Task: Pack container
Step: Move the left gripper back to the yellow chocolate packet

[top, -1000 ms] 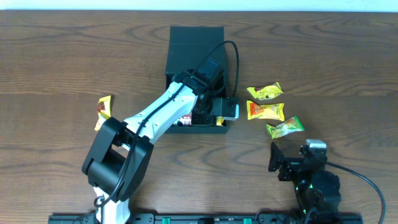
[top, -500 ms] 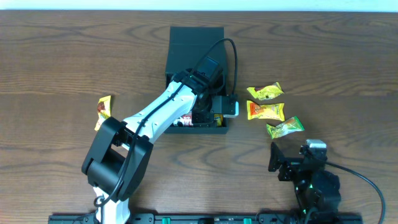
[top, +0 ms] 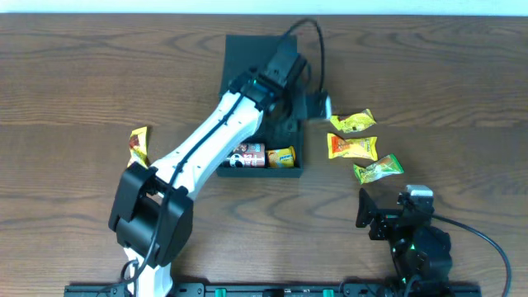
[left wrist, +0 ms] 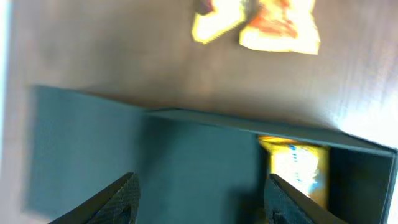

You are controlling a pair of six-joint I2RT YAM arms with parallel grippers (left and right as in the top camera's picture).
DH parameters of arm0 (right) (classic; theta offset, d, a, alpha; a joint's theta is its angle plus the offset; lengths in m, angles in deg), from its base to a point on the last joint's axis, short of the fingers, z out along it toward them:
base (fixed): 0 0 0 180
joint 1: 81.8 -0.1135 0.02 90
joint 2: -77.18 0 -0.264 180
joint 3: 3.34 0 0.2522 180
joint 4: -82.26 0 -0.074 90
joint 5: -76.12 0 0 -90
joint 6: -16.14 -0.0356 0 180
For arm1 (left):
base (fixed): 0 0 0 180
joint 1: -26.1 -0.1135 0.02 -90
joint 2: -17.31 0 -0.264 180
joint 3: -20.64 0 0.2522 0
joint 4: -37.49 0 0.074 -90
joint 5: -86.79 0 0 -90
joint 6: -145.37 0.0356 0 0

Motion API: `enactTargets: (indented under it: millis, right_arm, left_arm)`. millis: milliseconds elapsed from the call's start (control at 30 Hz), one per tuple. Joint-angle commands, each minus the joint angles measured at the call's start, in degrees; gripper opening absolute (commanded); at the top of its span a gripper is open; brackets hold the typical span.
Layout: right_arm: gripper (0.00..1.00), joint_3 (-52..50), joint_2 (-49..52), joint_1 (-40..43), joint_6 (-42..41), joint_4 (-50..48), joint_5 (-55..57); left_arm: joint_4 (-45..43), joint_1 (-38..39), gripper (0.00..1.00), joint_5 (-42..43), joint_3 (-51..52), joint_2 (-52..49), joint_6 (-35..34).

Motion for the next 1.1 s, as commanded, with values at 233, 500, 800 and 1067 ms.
enactTargets:
  millis: [233, 500, 800, 1067]
  right_arm:
    - [0.99, -0.52, -0.37, -0.02, -0.66, 0.02, 0.17]
    - [0.99, -0.52, -0.37, -0.02, -0.66, 0.02, 0.17]
    - [0.99, -0.52, -0.37, -0.02, -0.63, 0.02, 0.20]
    - [0.99, -0.52, -0.37, -0.02, -0.66, 0.00, 0.17]
  left_arm:
    - [13.49, 0.00, 0.59, -10.32, -12.94, 4.00, -10.97]
    - [15.32, -2.40, 0.55, -10.62, -12.70, 13.44, -18.18]
    - [21.22, -16.17, 0.40, -3.32, -12.31, 15.23, -27.47]
    - [30.67, -30.42, 0.29, 1.29, -11.65, 15.34, -35.56]
